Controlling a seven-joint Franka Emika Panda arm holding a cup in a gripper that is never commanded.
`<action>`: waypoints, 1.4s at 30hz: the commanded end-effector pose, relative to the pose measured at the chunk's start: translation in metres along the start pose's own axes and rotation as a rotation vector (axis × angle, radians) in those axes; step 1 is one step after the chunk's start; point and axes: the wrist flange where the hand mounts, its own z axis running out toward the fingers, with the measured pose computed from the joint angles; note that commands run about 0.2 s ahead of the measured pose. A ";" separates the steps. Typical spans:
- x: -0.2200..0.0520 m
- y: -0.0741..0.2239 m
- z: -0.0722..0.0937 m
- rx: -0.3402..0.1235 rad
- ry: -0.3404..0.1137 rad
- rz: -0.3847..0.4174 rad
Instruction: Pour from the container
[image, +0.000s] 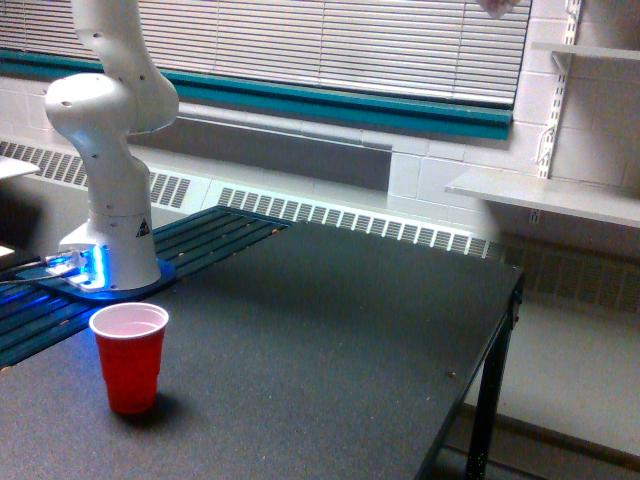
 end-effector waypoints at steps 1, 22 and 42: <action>0.000 0.018 -0.003 -0.012 0.016 -0.026; -0.022 0.104 0.018 -0.213 0.032 0.006; -0.057 0.204 0.036 -0.373 0.016 0.069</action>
